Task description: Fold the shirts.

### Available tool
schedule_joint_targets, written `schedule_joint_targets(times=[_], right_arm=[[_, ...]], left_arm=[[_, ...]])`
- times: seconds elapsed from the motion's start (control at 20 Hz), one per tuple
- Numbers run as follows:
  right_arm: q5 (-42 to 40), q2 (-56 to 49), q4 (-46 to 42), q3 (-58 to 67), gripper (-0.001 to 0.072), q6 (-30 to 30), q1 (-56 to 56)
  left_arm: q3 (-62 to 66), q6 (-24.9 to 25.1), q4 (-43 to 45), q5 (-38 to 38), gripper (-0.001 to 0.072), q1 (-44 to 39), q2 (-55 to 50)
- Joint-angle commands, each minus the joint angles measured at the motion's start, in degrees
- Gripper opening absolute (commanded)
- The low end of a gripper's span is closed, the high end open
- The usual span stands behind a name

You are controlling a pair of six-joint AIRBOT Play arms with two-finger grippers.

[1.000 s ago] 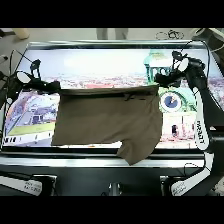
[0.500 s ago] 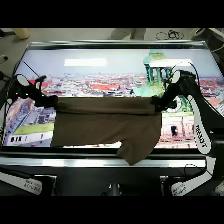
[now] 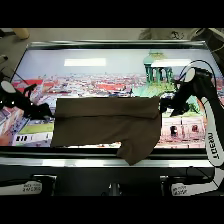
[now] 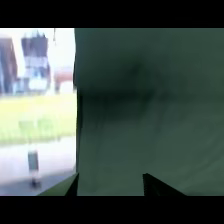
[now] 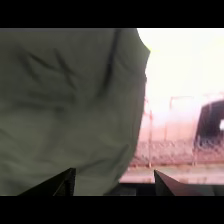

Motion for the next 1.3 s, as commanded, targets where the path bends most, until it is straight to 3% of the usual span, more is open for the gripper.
schedule_joint_targets(times=[0.0, 0.2, 0.55, 0.6, 0.65, 0.7, 0.75, 0.95, 1.25], right_arm=[[1.3, 3.8, 4.3, -7.5, 0.0528, -2.7, -3.6], [-0.7, 5.8, 4.2, -11.1, 0.0528, -3.4, -3.4], [-1.6, 7.0, 3.0, -13.2, 0.0535, -3.4, -3.4], [-2.6, 8.3, 3.0, -16.0, 0.0542, -3.4, -3.4], [-3.6, 10.0, 3.7, -19.4, 0.0555, -3.5, -3.4], [-4.9, 12.1, 5.1, -23.9, 0.0556, -3.9, -3.4], [-6.7, 14.4, 7.0, -28.9, 0.0557, -4.7, -3.4], [-16.4, 18.5, 14.8, -43.3, 0.0547, -7.7, -3.4], [-23.9, 18.5, 20.8, -50.4, 0.0488, -8.7, -3.4]], left_arm=[[-19.1, 1.2, 0.9, 5.5, 0.051, 3.2, 11.5], [-30.2, 1.6, 0.4, 10.7, 0.051, 4.3, 15.8], [-31.7, 1.9, -4.0, 16.8, 0.0506, 3.4, 11.8], [-31.7, 1.7, -4.4, 17.7, 0.0415, 3.1, 11.6], [-31.7, 1.7, -5.1, 18.5, 0.0195, 3.1, 11.7], [-31.7, 1.7, -5.7, 19.2, 0.0066, 3.1, 11.9], [-31.7, 1.8, -6.1, 19.7, 0.0029, 3.1, 12.0], [-31.7, 1.8, -6.3, 19.6, 0.0028, 3.1, 12.7], [-31.7, 1.7, -7.0, 19.1, 0.0028, 3.1, 14.3]])
